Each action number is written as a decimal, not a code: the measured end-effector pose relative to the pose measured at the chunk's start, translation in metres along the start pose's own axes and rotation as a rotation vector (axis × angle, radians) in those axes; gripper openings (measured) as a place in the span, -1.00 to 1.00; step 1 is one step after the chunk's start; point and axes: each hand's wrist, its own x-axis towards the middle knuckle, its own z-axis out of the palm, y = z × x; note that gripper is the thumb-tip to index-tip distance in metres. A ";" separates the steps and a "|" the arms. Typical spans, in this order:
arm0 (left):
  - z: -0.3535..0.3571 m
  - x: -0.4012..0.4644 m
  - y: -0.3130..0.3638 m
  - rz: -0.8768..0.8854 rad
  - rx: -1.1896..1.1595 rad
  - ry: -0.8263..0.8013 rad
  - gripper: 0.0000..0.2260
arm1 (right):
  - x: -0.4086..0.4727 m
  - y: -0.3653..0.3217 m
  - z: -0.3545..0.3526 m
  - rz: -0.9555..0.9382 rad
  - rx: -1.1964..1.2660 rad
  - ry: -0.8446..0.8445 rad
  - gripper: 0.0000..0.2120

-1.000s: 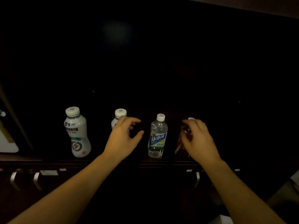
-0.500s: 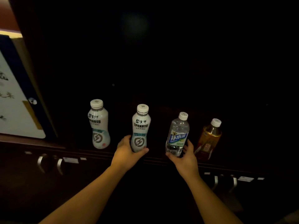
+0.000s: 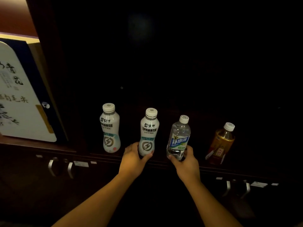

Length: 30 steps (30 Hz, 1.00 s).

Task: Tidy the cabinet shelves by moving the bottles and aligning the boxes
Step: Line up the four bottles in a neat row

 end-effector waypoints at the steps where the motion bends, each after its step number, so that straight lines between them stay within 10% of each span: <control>1: -0.002 0.000 0.000 -0.001 0.015 0.005 -0.46 | -0.001 -0.002 0.004 -0.002 -0.003 -0.003 -0.42; 16: -0.036 -0.010 -0.011 0.009 0.101 0.074 -0.47 | -0.011 -0.027 0.051 -0.038 -0.009 -0.054 -0.44; 22: -0.065 -0.012 0.019 -0.013 0.144 0.069 -0.13 | -0.014 -0.034 0.064 -0.031 -0.006 -0.066 -0.45; 30: -0.171 0.042 0.088 0.612 0.545 0.130 -0.17 | -0.015 -0.040 0.074 -0.006 0.048 -0.080 -0.45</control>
